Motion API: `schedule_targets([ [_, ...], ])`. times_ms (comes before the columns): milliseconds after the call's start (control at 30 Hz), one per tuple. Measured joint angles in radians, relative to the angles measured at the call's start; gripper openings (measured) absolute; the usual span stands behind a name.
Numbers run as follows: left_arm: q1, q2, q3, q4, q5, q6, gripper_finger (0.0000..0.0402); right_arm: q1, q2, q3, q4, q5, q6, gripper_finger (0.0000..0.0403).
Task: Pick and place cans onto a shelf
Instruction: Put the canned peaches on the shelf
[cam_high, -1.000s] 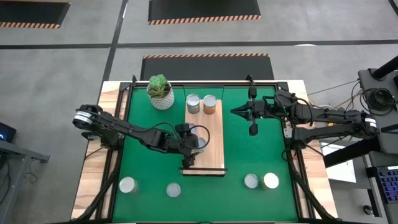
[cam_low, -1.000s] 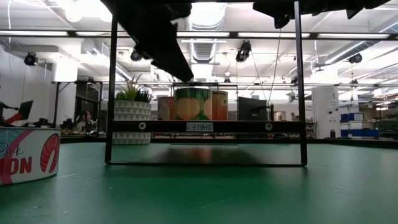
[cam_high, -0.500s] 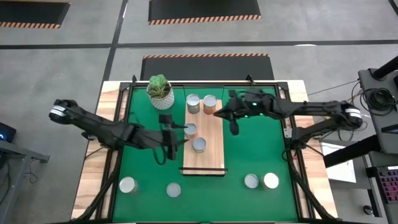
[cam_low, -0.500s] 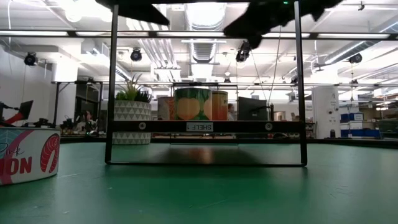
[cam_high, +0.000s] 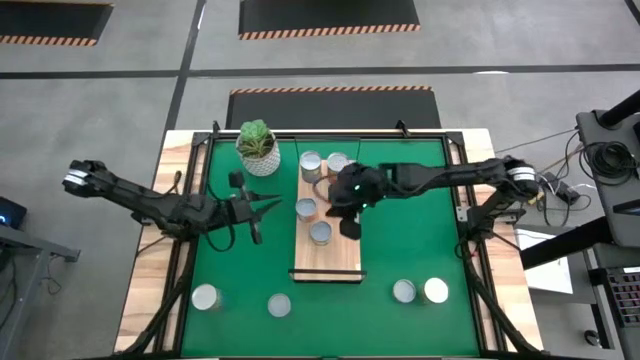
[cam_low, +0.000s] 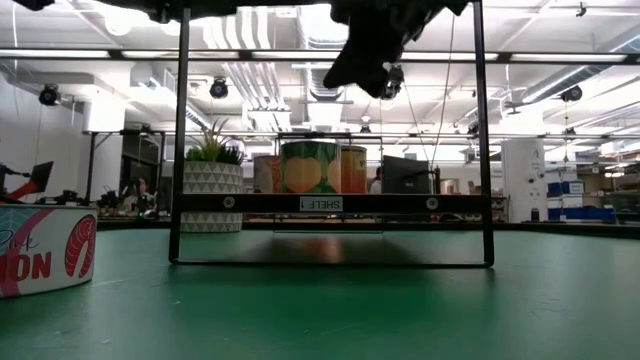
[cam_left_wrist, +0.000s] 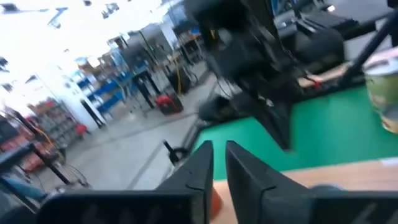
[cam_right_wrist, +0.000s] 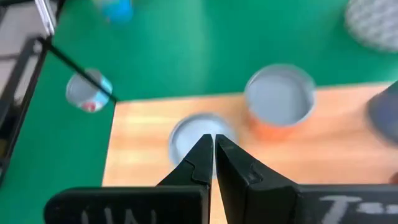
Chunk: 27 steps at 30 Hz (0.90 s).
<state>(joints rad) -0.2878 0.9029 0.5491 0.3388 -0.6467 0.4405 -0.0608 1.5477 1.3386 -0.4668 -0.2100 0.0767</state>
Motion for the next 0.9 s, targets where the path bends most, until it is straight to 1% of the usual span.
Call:
schedule_targets([
  [100,0.0,-0.016,0.004,0.009,0.0,0.018,0.0004,0.015,0.051,0.032,-0.06,0.001,0.022,0.0009],
  [233,0.0,-0.026,0.01,-0.025,0.001,-0.033,0.0002,0.029,0.109,0.048,-0.048,0.002,0.036,0.0009],
  [400,0.0,-0.023,0.009,-0.034,0.001,-0.023,0.0001,0.036,0.168,0.063,-0.029,0.001,0.026,0.0009],
  [600,0.0,-0.022,0.01,-0.045,0.0,-0.023,0.0,0.041,0.189,0.062,0.016,0.002,-0.01,0.0009],
  [700,0.0,-0.02,0.01,-0.046,0.0,-0.023,0.0,0.042,0.198,0.057,0.07,0.01,-0.022,0.0009],
  [900,0.0,-0.021,0.01,-0.045,0.0,-0.023,0.0,0.042,0.236,0.056,0.075,0.011,-0.037,0.0009],
])
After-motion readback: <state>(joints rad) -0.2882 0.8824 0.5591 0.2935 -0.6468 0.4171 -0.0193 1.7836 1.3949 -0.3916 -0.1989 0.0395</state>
